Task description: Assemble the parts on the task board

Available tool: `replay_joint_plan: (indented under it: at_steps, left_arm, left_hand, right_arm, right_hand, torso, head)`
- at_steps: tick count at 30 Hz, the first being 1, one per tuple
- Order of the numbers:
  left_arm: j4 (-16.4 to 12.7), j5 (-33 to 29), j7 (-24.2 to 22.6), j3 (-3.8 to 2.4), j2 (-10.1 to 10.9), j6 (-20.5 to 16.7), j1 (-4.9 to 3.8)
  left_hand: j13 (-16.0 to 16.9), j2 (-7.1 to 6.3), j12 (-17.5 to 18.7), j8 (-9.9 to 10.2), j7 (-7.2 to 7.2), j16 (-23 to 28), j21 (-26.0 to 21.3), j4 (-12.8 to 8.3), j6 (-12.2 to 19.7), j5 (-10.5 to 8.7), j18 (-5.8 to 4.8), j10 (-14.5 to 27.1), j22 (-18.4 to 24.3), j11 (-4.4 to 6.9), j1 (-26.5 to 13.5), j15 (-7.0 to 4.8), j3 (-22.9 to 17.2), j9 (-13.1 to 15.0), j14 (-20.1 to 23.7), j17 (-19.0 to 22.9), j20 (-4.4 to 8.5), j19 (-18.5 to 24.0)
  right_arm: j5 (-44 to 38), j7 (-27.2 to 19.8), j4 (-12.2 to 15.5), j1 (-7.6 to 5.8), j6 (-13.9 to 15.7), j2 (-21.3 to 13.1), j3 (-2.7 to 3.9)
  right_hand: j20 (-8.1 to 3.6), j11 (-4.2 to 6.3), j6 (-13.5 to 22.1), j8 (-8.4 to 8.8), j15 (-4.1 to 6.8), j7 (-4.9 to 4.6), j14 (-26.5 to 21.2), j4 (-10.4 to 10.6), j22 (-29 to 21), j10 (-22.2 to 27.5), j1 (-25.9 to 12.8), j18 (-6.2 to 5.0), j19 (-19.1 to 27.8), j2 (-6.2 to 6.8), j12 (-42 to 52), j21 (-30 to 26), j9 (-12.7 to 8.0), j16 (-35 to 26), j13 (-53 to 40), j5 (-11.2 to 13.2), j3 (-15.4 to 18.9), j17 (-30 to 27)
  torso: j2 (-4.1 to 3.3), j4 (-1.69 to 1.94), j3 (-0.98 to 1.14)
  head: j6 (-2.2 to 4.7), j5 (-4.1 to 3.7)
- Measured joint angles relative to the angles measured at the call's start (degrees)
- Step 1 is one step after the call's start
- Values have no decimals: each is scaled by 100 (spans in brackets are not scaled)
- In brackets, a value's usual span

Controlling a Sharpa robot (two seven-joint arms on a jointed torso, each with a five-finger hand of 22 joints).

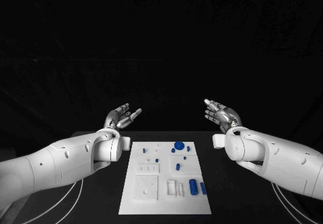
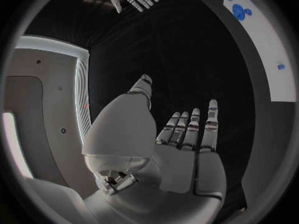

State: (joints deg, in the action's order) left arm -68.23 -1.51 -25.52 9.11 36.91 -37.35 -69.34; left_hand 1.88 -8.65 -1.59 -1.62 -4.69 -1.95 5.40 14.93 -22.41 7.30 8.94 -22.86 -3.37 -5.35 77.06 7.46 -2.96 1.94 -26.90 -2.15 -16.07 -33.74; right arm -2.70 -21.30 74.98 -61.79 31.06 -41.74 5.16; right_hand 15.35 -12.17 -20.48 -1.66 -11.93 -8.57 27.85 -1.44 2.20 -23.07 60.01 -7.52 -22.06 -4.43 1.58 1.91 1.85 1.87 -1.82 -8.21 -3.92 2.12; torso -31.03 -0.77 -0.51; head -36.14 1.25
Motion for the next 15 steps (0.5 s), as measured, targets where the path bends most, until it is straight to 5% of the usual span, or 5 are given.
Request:
replay_joint_plan:
  at_steps: [2,6,9,15]
  left_arm:
    - [299,-30,70,113,-104,166,-128]
    - [719,-80,195,266,-251,450,-299]
    - [864,-104,257,317,-303,583,-359]
    - [952,-146,364,343,-329,782,-390]
  left_hand:
    - [4,-18,-18,-18,-5,0,0,40,-49,20,92,-65,-14,3,179,24,1,5,-70,-4,-31,-93]
    - [8,-36,-23,-23,-10,0,1,73,-92,30,90,-94,-17,-8,282,32,-6,10,-116,-8,-60,-139]
    - [8,-36,-23,-23,-11,0,1,73,-92,30,90,-94,-17,-8,282,32,-6,10,-116,-8,-60,-139]
    - [11,-19,-23,-22,-82,0,46,61,-163,30,89,-219,-26,-51,295,42,-14,10,-218,-10,-52,-229]
  right_arm:
    - [-98,197,-271,-26,-359,56,89]
    - [-287,560,-701,-78,-1022,138,227]
    - [-389,753,-888,-98,-1378,174,284]
    - [-582,1105,-1130,-122,-2023,224,355]
  right_hand:
    - [41,-33,-114,0,-19,-3,112,-31,10,-114,216,-82,-101,-12,0,33,8,0,-10,-45,-31,11]
    - [52,-52,-139,0,-38,-13,131,-46,10,-132,273,-89,-111,-11,20,33,8,13,-12,-45,-46,11]
    - [32,-67,-181,0,-58,-15,151,-69,10,-147,353,-89,-133,-9,20,33,8,20,-12,-45,-61,11]
    - [-42,-82,-456,-23,-97,-23,534,-437,38,-463,829,-89,-467,78,38,75,28,43,-29,-95,-88,31]
  torso:
    - [1,0,-2]
    - [1,-2,-2]
    - [1,-2,-2]
    - [2,-2,-2]
  head:
    - [0,0]
    - [-1,1]
    - [-1,1]
    - [-1,1]
